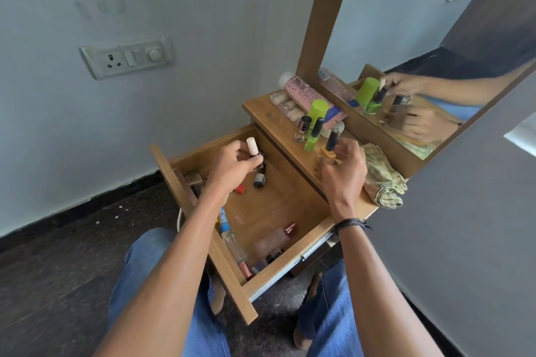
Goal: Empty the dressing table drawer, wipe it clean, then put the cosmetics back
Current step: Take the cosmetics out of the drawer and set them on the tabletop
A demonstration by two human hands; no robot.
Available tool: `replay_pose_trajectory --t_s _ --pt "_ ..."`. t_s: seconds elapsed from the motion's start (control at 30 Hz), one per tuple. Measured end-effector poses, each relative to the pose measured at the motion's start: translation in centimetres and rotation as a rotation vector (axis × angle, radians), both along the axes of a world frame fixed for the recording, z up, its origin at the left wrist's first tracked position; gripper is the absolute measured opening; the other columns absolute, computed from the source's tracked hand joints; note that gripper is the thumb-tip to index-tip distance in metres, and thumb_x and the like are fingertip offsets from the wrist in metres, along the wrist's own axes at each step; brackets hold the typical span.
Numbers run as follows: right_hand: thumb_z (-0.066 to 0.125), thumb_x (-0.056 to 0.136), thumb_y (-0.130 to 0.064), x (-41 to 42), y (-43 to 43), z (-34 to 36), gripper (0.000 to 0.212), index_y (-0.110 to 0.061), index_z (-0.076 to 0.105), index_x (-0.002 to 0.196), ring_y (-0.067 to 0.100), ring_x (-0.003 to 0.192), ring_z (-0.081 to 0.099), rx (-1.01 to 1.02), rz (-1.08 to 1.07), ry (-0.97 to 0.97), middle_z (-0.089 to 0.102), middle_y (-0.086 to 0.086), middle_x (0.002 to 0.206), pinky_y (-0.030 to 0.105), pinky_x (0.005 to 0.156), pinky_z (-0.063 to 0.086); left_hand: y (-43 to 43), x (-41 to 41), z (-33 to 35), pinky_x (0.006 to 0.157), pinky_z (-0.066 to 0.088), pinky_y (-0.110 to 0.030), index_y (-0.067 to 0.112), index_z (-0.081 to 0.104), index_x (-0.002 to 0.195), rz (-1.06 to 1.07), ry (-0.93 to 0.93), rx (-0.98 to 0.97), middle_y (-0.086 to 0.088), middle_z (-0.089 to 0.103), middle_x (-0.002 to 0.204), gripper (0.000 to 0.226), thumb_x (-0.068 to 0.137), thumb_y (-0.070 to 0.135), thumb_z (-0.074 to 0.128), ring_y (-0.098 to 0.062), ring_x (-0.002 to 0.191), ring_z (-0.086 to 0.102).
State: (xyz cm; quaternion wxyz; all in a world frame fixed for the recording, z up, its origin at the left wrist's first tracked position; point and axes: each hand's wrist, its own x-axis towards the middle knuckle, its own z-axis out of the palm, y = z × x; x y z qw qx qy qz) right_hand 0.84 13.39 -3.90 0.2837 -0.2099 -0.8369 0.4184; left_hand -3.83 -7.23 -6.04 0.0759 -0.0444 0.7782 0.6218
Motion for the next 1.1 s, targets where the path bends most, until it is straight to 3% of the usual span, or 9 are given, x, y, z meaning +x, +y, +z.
replay_pose_trajectory --t_s 0.1,0.23,0.33,0.43,0.6,0.9,1.0,1.1 --pt "0.082 0.081 -0.011 -0.6 -0.1 0.0 0.038 -0.017 0.062 0.113 0.01 0.092 0.056 0.016 -0.003 -0.025 0.061 -0.004 0.109 0.023 0.079 0.043 1.0 -0.1 0.3 0.081 0.053 -0.03 0.025 0.068 0.095 0.084 0.151 -0.087 0.013 0.071 0.094 0.017 0.086 0.026 0.081 -0.009 0.091 0.069" --pt "0.086 0.081 -0.022 -1.1 -0.3 -0.1 0.045 -0.021 0.058 0.117 0.014 0.094 0.06 -0.01 -0.004 -0.04 0.06 -0.005 0.11 0.033 0.081 0.052 3.0 -0.7 1.4 0.08 0.054 -0.028 0.019 0.07 0.097 0.109 0.253 -0.046 0.008 0.075 0.094 0.017 0.085 0.021 0.082 -0.009 0.09 0.07" --pt "0.086 0.08 -0.023 -1.0 -0.1 -0.1 0.055 -0.021 0.056 0.126 0.008 0.087 0.053 0.01 0.024 -0.068 0.06 -0.003 0.11 0.024 0.072 0.041 4.6 -2.2 2.5 0.075 0.049 -0.026 0.016 0.069 0.099 0.109 0.296 -0.069 0.008 0.073 0.093 0.016 0.087 0.02 0.08 -0.011 0.087 0.069" --pt "0.086 0.08 -0.018 -0.8 0.0 -0.2 0.061 -0.022 0.054 0.131 -0.001 0.079 0.049 0.013 0.056 -0.061 0.059 -0.004 0.108 0.017 0.065 0.035 6.0 -4.2 2.8 0.084 0.053 -0.031 0.017 0.07 0.103 0.072 0.293 -0.146 0.009 0.072 0.096 0.018 0.088 0.02 0.079 -0.015 0.092 0.068" --pt "0.078 0.084 -0.005 -1.1 0.3 -0.3 0.058 -0.022 0.053 0.134 0.013 0.094 0.059 -0.025 0.048 -0.082 0.063 0.0 0.11 0.025 0.075 0.044 7.3 -5.7 2.5 0.093 0.054 -0.04 0.019 0.072 0.114 -0.022 0.294 -0.22 0.005 0.074 0.11 0.024 0.091 0.021 0.076 -0.017 0.1 0.067" --pt "0.075 0.088 -0.007 -1.3 0.0 -0.5 0.039 -0.024 0.062 0.12 0.012 0.096 0.061 -0.012 0.009 -0.085 0.063 -0.004 0.109 0.029 0.077 0.049 7.6 -5.1 2.8 0.101 0.052 -0.03 0.018 0.069 0.128 -0.082 0.254 -0.117 0.006 0.073 0.112 0.039 0.094 0.0 0.066 -0.008 0.102 0.067" --pt "0.076 0.087 -0.011 -1.4 -0.3 -0.5 0.04 -0.029 0.06 0.118 0.014 0.092 0.064 -0.019 -0.015 -0.09 0.064 -0.009 0.107 0.038 0.076 0.058 6.6 -3.9 2.7 0.083 0.049 -0.008 0.021 0.064 0.134 -0.023 0.249 -0.085 0.011 0.065 0.118 0.045 0.095 -0.001 0.064 0.004 0.092 0.063" --pt "0.076 0.087 -0.015 -1.1 -0.5 -0.3 0.047 -0.028 0.054 0.126 0.013 0.092 0.063 -0.018 -0.016 -0.088 0.065 -0.008 0.109 0.036 0.078 0.056 4.9 -1.7 2.0 0.075 0.049 -0.008 0.023 0.066 0.13 0.057 0.236 -0.04 0.011 0.067 0.118 0.042 0.096 -0.001 0.062 0.006 0.089 0.063"
